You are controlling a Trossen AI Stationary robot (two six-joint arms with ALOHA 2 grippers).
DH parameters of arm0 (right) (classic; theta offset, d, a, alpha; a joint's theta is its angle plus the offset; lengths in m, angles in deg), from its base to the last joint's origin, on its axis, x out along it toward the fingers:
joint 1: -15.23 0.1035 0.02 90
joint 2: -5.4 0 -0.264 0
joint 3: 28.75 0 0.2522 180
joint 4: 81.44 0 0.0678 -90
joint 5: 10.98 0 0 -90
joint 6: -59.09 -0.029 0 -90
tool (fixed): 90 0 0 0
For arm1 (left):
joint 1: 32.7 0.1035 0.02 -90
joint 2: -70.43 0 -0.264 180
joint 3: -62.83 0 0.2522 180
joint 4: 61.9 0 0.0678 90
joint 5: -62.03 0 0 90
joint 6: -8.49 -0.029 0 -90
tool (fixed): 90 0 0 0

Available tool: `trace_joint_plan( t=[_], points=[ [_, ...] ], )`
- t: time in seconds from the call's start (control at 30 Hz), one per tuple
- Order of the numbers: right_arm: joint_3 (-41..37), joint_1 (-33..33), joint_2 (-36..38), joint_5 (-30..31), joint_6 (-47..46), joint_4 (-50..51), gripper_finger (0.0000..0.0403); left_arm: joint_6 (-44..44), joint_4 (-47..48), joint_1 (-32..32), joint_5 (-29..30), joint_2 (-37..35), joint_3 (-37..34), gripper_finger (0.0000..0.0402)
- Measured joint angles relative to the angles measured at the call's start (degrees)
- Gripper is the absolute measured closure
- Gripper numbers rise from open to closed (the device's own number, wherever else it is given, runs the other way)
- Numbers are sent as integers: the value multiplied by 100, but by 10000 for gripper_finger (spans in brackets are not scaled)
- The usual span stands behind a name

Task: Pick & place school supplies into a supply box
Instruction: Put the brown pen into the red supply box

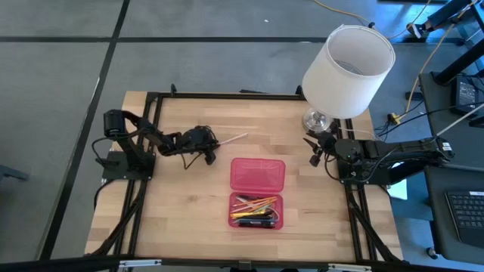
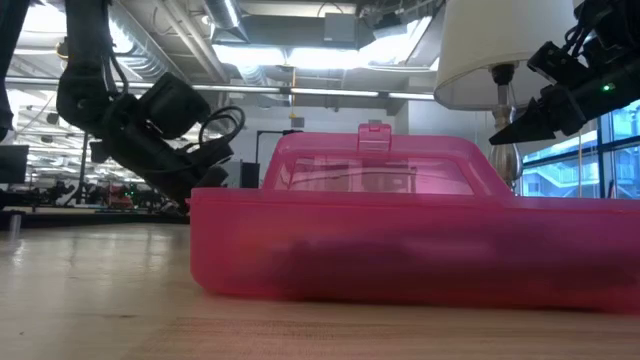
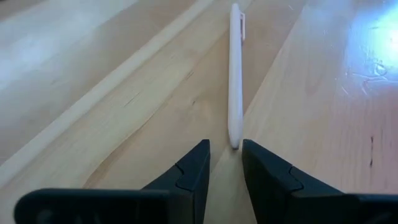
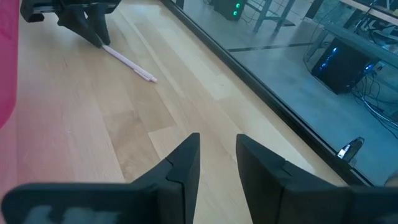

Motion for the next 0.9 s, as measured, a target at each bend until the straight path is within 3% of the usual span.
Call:
trace_joint_plan(
  t=[0.2,0.63,0.9],
  points=[
    [0,1,-1,-2,-43,-26,295,-79,-773,-90,176,506,-22,312],
    [0,1,0,-142,-149,-22,295,-295,-3935,-282,530,2500,-26,315],
    [0,1,-1,-141,-138,-20,295,-647,-4414,-272,287,2801,-2,337]
  ],
)
